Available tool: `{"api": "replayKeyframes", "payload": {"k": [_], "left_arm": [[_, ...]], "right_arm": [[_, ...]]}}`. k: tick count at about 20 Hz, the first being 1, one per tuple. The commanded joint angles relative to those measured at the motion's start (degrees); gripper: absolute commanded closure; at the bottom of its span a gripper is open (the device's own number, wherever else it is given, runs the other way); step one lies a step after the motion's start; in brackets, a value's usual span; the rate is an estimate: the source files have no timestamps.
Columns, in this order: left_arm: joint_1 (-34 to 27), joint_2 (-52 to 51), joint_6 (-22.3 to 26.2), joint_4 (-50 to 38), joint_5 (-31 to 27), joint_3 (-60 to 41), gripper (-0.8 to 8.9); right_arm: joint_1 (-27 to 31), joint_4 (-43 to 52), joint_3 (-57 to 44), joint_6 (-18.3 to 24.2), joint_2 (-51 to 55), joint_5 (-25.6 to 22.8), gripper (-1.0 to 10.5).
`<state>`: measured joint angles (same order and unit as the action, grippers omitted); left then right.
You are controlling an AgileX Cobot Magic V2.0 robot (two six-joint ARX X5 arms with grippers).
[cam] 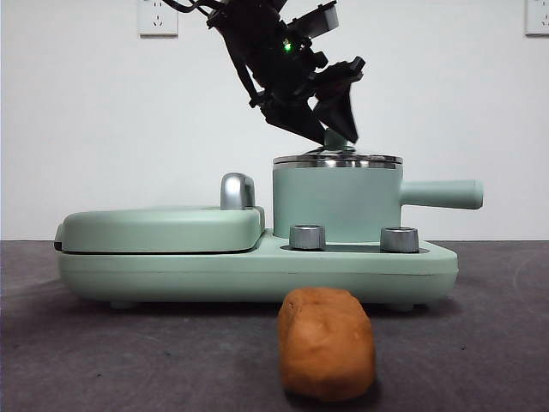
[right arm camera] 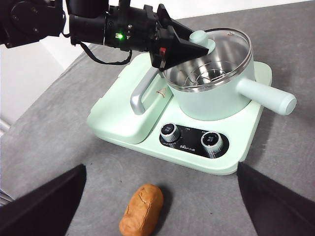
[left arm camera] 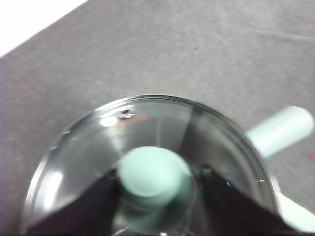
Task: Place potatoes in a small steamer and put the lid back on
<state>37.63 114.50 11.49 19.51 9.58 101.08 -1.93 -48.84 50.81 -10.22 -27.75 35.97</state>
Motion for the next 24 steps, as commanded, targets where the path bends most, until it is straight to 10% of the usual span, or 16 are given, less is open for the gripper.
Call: {"api": "replayKeyframes", "payload": {"k": [1, 12, 24], "left_arm": [[0.5, 1.7, 1.2, -0.2, 0.4, 1.7, 6.95], [0.7, 1.2, 0.8, 0.3, 0.5, 5.6, 6.95], [-0.8, -4.1, -1.7, 20.9, 0.5, 18.1, 6.95]], "right_arm": [[-0.2, 0.3, 1.1, 0.6, -0.3, 0.0, 4.6], [-0.2, 0.4, 1.1, 0.3, -0.3, 0.0, 4.6], [-5.6, -3.1, 1.1, -6.0, -7.6, -2.1, 4.6]]}}
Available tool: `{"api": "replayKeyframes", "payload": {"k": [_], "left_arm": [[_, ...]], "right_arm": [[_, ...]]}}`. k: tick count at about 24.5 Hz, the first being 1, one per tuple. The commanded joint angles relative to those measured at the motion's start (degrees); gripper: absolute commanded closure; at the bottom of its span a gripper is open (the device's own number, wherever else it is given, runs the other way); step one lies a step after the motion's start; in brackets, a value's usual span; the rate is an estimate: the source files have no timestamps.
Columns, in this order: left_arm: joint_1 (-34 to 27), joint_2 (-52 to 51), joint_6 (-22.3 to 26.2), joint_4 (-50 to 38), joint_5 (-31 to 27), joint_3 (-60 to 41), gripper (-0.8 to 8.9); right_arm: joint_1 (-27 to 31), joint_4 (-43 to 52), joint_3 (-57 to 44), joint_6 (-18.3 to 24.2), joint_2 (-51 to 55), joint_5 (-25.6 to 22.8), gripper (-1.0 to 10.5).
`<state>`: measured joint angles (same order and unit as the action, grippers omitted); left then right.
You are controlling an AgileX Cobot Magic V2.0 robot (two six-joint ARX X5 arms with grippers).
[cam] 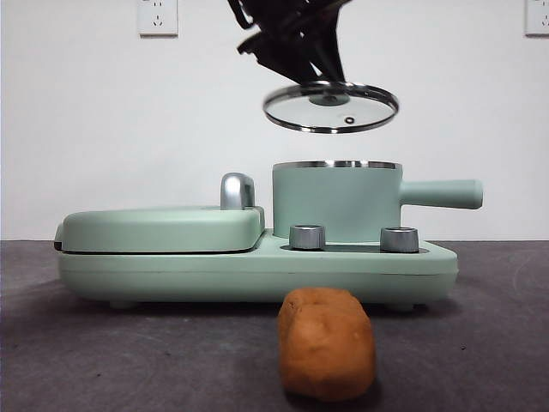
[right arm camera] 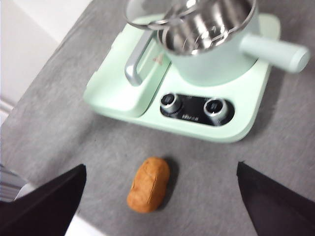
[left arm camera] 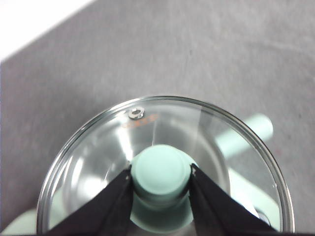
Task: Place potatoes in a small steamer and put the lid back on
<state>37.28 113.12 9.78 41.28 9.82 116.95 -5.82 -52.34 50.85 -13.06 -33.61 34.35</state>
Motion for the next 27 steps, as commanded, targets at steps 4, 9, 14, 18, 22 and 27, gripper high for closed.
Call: {"api": "replayKeyframes", "payload": {"k": [4, 9, 14, 18, 22, 27], "left_arm": [[-3.6, -7.2, 0.0, 2.8, 0.2, 2.2, 6.95], [-8.4, -12.0, 0.0, 7.6, 0.2, 2.2, 6.95], [-12.7, -15.2, -0.1, 8.9, 0.2, 2.2, 6.95], [-15.2, -16.2, -0.4, 9.3, 0.2, 2.2, 6.95], [-16.9, -16.3, -0.5, 10.6, 0.2, 2.2, 6.95], [-18.1, -16.3, -0.5, 11.2, 0.2, 2.2, 6.95]], "right_arm": [[-11.1, 0.5, 1.0, -8.2, -8.7, -5.6, 4.6], [-27.3, 5.4, 1.0, -15.3, -18.6, -16.4, 4.6], [-39.0, 12.7, 1.0, -22.1, -29.4, -22.3, 4.6], [-43.4, 15.1, 1.3, -23.6, -36.3, -23.9, 4.6], [-45.9, 15.6, 2.1, -24.1, -42.4, -26.1, 4.6], [-47.3, 17.3, 3.0, -24.1, -49.0, -27.5, 4.6]]}}
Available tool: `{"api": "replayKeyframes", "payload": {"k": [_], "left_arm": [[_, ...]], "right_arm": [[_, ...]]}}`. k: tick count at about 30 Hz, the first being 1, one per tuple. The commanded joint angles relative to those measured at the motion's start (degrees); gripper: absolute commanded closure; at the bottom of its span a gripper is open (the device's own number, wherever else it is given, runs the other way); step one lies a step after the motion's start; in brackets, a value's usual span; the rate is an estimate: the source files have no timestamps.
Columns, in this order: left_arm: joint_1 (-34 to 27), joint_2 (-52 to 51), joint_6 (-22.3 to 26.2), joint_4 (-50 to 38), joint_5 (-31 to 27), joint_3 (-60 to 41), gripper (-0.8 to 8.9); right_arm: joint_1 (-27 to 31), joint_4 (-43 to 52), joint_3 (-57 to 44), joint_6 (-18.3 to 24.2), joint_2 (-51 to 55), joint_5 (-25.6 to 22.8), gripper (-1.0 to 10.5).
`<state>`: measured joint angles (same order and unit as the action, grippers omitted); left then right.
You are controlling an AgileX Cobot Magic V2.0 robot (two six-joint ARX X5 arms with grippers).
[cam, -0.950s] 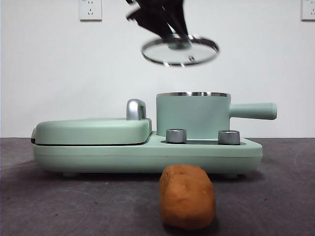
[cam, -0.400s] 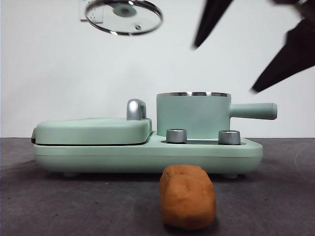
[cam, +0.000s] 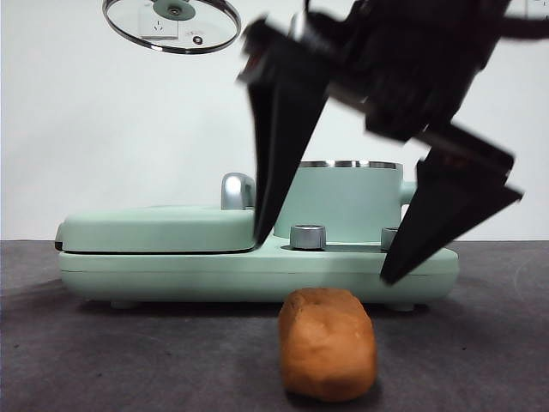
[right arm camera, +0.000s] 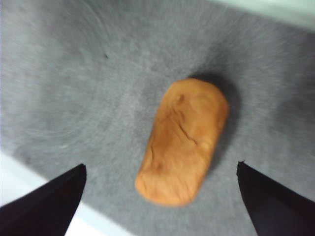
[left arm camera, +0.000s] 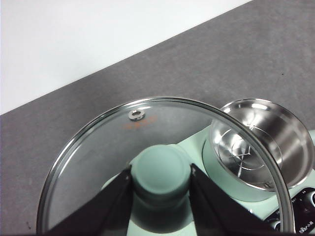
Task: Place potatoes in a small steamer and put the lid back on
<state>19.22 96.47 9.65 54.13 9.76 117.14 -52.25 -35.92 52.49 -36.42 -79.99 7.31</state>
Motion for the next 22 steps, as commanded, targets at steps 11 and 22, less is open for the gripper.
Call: {"api": "replayKeyframes", "payload": {"k": [11, 22], "left_arm": [[-0.5, 0.3, -0.3, -1.4, 0.3, 2.0, 6.95], [-0.9, 0.3, -0.3, -1.0, 0.3, 2.0, 6.95]], "right_arm": [[-0.9, 4.5, 2.0, -0.1, -10.2, -1.1, 6.8], [0.4, -0.6, 7.5, 4.5, -10.2, -1.0, 8.0]]}}
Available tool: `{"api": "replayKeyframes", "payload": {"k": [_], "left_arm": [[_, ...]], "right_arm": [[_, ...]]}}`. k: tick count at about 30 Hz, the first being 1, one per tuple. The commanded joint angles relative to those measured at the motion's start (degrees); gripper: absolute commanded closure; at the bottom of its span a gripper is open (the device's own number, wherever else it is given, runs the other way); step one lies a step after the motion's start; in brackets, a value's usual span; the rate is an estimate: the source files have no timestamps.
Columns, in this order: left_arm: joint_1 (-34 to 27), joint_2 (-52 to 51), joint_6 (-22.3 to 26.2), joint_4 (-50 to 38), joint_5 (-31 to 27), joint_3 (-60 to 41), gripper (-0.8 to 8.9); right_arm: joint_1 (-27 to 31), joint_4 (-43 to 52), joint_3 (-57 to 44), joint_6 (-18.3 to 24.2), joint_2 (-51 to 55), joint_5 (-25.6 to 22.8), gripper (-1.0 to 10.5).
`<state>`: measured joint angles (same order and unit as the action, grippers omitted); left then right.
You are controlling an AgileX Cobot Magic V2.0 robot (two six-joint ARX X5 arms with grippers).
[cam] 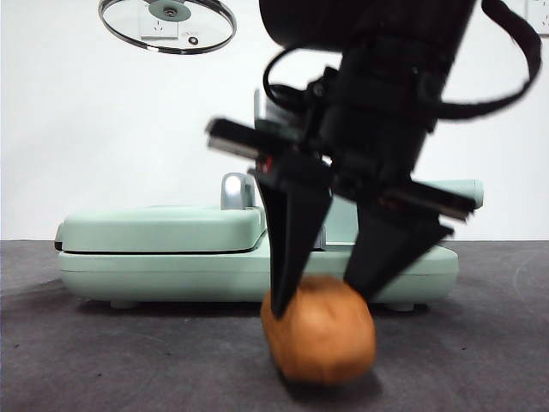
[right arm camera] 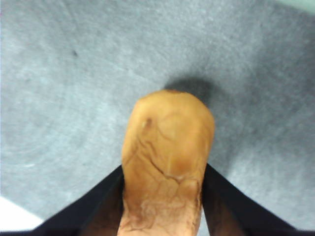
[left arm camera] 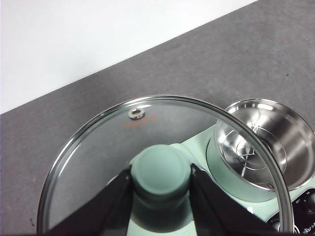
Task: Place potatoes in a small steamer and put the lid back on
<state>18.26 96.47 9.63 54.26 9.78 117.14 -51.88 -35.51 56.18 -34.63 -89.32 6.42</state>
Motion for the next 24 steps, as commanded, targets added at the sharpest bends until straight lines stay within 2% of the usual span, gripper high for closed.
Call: {"api": "replayKeyframes", "payload": {"k": [1, 5, 10, 16, 19, 24], "left_arm": [[0.0, 0.3, -0.3, -1.1, 0.3, 2.0, 6.95], [0.0, 0.3, -0.3, -1.1, 0.3, 2.0, 6.95], [0.0, 0.4, -1.7, -1.3, 0.3, 2.0, 6.95], [0.0, 1.0, -1.8, -1.2, 0.3, 2.0, 6.95], [0.0, 1.5, -1.9, -1.1, 0.3, 2.0, 6.95], [0.0, 2.1, -2.9, -1.0, 0.3, 2.0, 6.95]], "right_arm": [[0.5, -2.1, 5.6, 3.9, -0.9, -0.1, 8.0], [3.3, -5.7, 13.9, 8.1, -0.9, 0.0, 8.0], [9.8, -9.9, 25.9, 13.7, -2.1, 1.8, 8.0], [18.9, -19.5, 43.7, 20.1, -9.8, 1.9, 8.0], [22.3, -23.1, 51.4, 21.8, -15.1, 1.7, 8.0], [26.0, -25.1, 60.7, 22.3, -22.9, 1.1, 8.0]]}}
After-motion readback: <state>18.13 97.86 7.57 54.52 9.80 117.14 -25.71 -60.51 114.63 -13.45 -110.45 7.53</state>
